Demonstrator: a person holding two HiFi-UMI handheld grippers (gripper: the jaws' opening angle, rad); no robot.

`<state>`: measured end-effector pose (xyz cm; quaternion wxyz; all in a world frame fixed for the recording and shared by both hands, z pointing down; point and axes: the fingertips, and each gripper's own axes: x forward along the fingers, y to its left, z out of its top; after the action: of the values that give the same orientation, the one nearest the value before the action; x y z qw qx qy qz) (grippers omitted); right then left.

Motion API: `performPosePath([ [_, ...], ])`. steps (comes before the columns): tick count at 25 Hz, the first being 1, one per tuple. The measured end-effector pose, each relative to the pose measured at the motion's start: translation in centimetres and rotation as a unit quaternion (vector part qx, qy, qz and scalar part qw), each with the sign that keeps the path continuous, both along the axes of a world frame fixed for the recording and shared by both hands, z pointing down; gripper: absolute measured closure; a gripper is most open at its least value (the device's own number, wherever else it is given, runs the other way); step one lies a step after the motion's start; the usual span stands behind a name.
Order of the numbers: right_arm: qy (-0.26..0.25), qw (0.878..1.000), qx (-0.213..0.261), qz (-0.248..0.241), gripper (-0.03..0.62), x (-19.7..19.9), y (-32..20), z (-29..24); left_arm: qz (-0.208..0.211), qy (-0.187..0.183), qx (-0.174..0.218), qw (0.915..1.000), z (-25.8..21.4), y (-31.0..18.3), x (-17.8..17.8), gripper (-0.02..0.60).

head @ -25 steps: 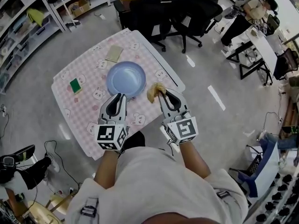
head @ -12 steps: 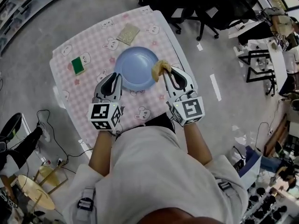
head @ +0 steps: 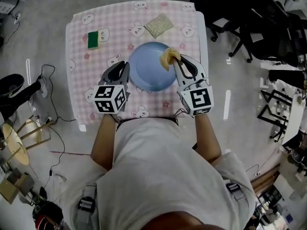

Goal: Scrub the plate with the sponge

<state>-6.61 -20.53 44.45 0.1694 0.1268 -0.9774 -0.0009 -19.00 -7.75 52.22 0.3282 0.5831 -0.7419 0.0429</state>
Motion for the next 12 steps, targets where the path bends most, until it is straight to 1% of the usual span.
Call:
performPosePath([
  [3,0.018,0.999,0.006,-0.047,0.548,-1.0,-1.2,2.1,-0.025,0.017,-0.042,0.9986,3.1,0.3,0.2,0.515],
  [7,0.034,0.994,-0.025,-0.105,0.548,-2.2,-1.3,5.4,-0.052,0.028,-0.097,0.9936,6.7,1.4,0.7,0.515],
  [12,0.063,0.985,-0.052,-0.15,0.546,-2.9,-0.2,9.9,-0.086,0.065,-0.138,0.9846,11.3,2.4,0.8,0.511],
])
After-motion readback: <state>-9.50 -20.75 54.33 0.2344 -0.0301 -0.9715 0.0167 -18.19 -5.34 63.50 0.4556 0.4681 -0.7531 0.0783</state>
